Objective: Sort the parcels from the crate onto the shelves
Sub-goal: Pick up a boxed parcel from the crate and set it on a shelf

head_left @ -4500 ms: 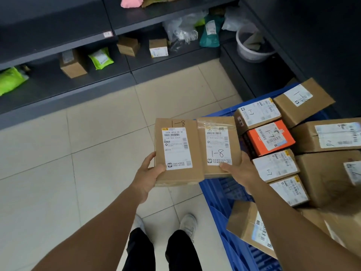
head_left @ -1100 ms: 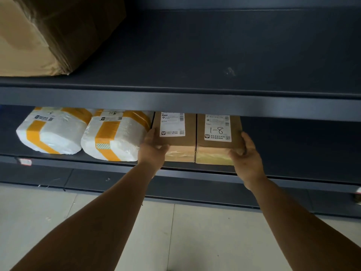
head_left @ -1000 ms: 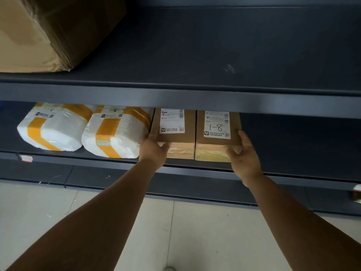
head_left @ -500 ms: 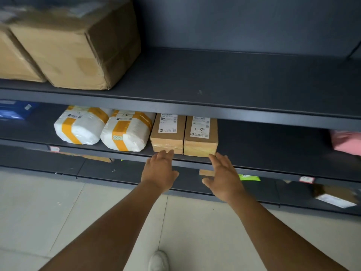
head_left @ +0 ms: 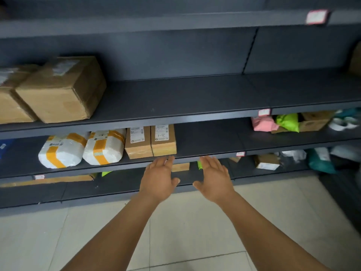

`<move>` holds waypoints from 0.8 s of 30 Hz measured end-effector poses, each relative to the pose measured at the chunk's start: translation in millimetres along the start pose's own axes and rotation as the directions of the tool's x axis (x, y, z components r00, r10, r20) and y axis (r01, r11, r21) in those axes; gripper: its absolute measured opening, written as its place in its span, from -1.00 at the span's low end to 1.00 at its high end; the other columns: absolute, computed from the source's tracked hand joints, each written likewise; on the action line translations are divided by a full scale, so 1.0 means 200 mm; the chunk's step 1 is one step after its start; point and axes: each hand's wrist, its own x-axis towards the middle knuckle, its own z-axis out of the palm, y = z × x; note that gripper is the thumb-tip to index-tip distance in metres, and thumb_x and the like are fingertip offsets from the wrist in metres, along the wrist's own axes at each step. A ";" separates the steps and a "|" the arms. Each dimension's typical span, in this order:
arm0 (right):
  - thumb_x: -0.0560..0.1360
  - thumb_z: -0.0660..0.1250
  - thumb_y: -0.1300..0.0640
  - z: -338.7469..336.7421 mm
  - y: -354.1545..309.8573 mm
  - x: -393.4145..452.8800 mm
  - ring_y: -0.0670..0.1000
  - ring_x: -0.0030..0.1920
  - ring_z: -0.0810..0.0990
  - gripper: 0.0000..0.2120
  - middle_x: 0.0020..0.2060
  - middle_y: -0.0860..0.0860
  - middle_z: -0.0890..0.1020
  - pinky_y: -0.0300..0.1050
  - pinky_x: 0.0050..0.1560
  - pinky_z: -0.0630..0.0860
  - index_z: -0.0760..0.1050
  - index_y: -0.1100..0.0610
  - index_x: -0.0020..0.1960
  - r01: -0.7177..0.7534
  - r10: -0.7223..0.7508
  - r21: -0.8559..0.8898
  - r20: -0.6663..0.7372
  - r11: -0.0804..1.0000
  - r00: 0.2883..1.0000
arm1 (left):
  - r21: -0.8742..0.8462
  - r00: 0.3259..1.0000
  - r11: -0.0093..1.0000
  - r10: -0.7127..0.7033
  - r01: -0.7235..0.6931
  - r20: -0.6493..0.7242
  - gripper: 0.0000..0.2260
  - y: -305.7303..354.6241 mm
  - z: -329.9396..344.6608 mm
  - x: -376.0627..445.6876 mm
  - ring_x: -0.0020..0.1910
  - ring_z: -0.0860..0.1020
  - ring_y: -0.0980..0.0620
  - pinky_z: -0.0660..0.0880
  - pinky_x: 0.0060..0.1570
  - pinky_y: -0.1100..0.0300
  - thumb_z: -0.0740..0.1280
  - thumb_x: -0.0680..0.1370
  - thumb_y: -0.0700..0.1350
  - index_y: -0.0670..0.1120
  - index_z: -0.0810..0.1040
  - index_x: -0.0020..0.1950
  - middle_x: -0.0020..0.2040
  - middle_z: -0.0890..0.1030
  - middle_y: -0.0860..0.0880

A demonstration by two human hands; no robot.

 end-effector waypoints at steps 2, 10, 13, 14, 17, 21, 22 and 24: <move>0.55 0.28 -0.08 -0.05 0.02 -0.13 0.02 0.56 -0.13 -0.22 0.57 -0.04 -0.03 0.05 0.53 -0.10 -0.11 0.04 0.58 -0.041 0.042 0.017 -0.042 0.999 0.998 | -0.006 0.998 0.998 0.057 -0.057 -0.004 -0.36 0.08 -0.02 -0.07 0.52 0.14 -0.04 0.11 0.49 0.02 0.27 0.58 0.09 0.01 0.07 0.57 0.54 0.20 -0.02; 0.56 0.27 -0.06 -0.16 0.14 -0.72 0.01 0.55 -0.17 -0.22 0.57 -0.06 -0.04 0.00 0.53 -0.11 -0.12 0.05 0.58 -0.244 0.258 0.093 -0.180 0.965 0.949 | -0.042 0.953 0.952 0.304 -0.303 0.017 -0.35 0.39 -0.08 -0.42 0.50 0.16 -0.04 0.12 0.48 0.03 0.27 0.58 0.09 0.01 0.03 0.58 0.53 0.20 -0.01; 0.55 0.28 -0.07 -0.17 0.21 -0.94 0.02 0.56 -0.17 -0.20 0.57 -0.04 -0.05 -0.01 0.53 -0.11 -0.14 0.05 0.58 -0.330 0.347 0.111 -0.216 0.937 0.913 | -0.032 0.910 0.910 0.414 -0.413 0.023 -0.36 0.52 -0.09 -0.53 0.50 0.15 -0.03 0.14 0.46 0.03 0.26 0.58 0.10 0.01 0.05 0.57 0.53 0.21 -0.01; 0.54 0.28 -0.07 -0.18 0.24 -1.02 0.02 0.56 -0.16 -0.20 0.57 -0.04 -0.05 -0.01 0.52 -0.11 -0.13 0.05 0.58 -0.361 0.381 0.125 -0.229 0.924 0.896 | -0.029 0.893 0.893 0.450 -0.449 0.030 -0.36 0.58 -0.09 -0.57 0.50 0.15 -0.03 0.15 0.46 0.04 0.26 0.58 0.11 0.01 0.05 0.57 0.53 0.21 0.00; 0.53 0.31 -0.06 -0.19 0.32 -1.25 0.03 0.56 -0.14 -0.18 0.57 -0.02 -0.03 0.00 0.51 -0.11 -0.12 0.06 0.58 -0.449 0.481 0.173 -0.261 0.877 0.837 | -0.017 0.830 0.832 0.554 -0.554 0.064 -0.36 0.75 -0.08 -0.68 0.51 0.13 -0.04 0.11 0.46 0.04 0.24 0.59 0.11 0.01 0.03 0.57 0.53 0.20 0.00; 0.53 0.32 -0.05 -0.17 0.47 -1.55 0.06 0.56 -0.13 -0.17 0.57 -0.01 -0.02 0.03 0.54 -0.09 -0.12 0.07 0.58 -0.554 0.600 0.231 -0.289 0.800 0.746 | -0.005 0.722 0.726 0.685 -0.688 0.095 -0.36 0.98 -0.02 -0.83 0.50 0.14 -0.04 0.10 0.47 0.05 0.24 0.59 0.09 -0.02 0.02 0.58 0.52 0.20 -0.03; 0.53 0.31 -0.06 -0.16 0.51 -1.62 0.07 0.56 -0.13 -0.18 0.57 0.00 -0.02 0.04 0.54 -0.09 -0.12 0.08 0.58 -0.577 0.625 0.240 -0.293 0.781 0.724 | -0.003 0.697 0.701 0.709 -0.713 0.108 -0.35 1.04 0.00 -0.87 0.51 0.13 -0.04 0.10 0.47 0.05 0.24 0.59 0.08 -0.02 0.01 0.58 0.53 0.20 -0.03; 0.53 0.30 -0.07 -0.14 0.60 -1.77 0.07 0.56 -0.14 -0.18 0.56 0.00 -0.03 0.03 0.53 -0.09 -0.12 0.09 0.58 -0.619 0.670 0.257 -0.298 0.742 0.680 | -0.008 0.649 0.656 0.748 -0.755 0.134 -0.34 1.16 0.05 -0.94 0.51 0.12 -0.04 0.09 0.48 0.04 0.25 0.59 0.09 -0.01 0.00 0.58 0.53 0.18 -0.03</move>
